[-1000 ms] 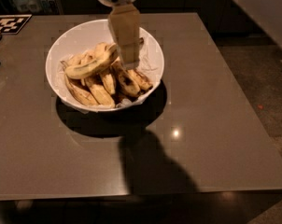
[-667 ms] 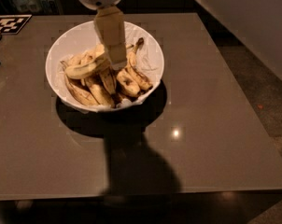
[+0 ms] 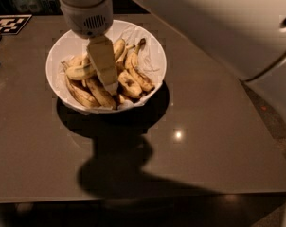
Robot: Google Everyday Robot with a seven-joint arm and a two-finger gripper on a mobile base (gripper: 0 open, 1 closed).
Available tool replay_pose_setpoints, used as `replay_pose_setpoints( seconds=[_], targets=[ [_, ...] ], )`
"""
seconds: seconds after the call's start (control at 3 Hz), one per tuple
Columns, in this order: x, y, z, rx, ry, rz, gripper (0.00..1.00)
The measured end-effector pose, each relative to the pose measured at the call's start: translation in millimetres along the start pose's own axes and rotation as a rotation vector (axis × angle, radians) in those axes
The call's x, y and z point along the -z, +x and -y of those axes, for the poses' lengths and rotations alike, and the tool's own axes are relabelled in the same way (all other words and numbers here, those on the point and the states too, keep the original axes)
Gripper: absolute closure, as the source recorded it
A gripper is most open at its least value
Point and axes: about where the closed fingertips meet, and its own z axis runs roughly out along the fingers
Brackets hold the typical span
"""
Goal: Pick banana from white bowl
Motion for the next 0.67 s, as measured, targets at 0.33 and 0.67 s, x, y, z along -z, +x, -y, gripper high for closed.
replay_pose_setpoints(
  seconds=[0.33, 0.67],
  targets=[
    [-24.9, -6.5, -3.8, -0.001, -0.060, 0.022, 0.18],
    [-39.3, -3.0, -5.3, -0.020, -0.092, 0.027, 0.27]
  ],
)
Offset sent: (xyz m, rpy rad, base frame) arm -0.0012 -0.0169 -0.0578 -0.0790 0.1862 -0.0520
